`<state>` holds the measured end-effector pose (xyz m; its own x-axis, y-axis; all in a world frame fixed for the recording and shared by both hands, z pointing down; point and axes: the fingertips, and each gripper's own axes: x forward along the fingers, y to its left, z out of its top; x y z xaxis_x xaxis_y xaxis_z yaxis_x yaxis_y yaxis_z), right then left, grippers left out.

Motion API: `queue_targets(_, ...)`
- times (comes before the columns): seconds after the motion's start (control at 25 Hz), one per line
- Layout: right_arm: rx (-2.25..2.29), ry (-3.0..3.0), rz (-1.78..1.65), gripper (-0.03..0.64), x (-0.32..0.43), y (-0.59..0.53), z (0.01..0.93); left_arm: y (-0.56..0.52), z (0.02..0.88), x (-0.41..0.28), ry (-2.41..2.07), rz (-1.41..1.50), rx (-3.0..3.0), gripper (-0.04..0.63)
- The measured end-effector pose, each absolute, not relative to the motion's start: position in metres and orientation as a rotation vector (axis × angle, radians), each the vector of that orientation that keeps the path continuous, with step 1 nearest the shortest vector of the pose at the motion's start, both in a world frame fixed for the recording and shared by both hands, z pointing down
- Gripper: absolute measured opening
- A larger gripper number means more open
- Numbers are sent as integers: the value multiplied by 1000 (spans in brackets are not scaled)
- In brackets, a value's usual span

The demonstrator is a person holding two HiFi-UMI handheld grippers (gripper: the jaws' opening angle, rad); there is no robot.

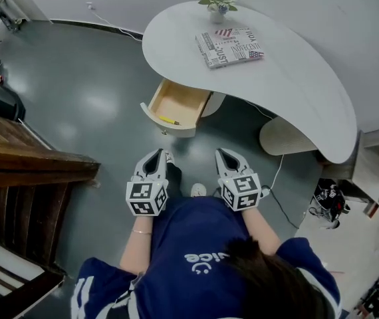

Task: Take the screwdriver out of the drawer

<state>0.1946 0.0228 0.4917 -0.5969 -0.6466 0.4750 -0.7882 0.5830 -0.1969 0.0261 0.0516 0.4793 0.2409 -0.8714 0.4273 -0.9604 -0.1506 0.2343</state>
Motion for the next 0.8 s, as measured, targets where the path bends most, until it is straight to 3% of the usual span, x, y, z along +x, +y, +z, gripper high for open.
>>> queue_targets(0.8,1065,-2371,607,8,58,-139,524,-145,507,-53,-1374,427,2310,3)
